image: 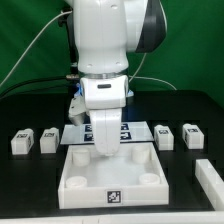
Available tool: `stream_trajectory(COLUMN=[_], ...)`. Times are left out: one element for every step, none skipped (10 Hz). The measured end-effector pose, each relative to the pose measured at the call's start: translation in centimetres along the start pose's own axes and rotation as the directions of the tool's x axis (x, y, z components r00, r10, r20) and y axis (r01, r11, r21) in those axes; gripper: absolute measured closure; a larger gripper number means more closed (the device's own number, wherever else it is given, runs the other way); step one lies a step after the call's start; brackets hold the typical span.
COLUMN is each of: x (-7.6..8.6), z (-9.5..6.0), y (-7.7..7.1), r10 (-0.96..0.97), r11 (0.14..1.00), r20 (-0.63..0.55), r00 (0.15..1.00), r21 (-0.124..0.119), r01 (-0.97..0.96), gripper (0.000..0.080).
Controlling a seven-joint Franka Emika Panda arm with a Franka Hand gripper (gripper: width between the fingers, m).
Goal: Assemble one leg
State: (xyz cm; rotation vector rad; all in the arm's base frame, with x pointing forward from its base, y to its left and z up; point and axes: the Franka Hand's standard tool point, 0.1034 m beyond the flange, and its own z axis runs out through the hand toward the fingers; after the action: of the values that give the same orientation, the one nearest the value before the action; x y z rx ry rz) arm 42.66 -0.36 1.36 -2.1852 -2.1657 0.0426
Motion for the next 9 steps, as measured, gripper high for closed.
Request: stream_trajectory(x=[0.0, 0.0, 0.0, 0.0, -0.2, 0.3, 1.3, 2.5, 3.7], z=[0.0, 0.0, 0.0, 0.0, 0.0, 0.0, 0.0, 0.0, -0.1], y=[0.0, 0.0, 0.0, 0.2, 0.8, 1.4, 2.1, 2.9, 3.8], r10=[0.000, 0.000, 0.000, -0.006, -0.014, -0.012, -0.015, -0.022, -0.018], r11=[1.000, 1.000, 1.000, 1.000, 1.000, 1.000, 1.000, 0.999, 0.999], r20=[0.000, 0.000, 0.000, 0.000, -0.001, -0.005, -0.012, -0.021, -0.030], r00=[1.000, 1.000, 1.000, 1.000, 1.000, 1.000, 1.000, 1.000, 0.999], r21=[-0.001, -0.002, -0.002, -0.003, -0.010, -0.016, -0.024, -0.034, -0.044], r01=[0.000, 0.000, 0.000, 0.006, 0.014, 0.012, 0.014, 0.022, 0.017], gripper=[0.0737, 0.0737, 0.0737, 0.0737, 0.0737, 0.0737, 0.0737, 0.0737, 0.0737])
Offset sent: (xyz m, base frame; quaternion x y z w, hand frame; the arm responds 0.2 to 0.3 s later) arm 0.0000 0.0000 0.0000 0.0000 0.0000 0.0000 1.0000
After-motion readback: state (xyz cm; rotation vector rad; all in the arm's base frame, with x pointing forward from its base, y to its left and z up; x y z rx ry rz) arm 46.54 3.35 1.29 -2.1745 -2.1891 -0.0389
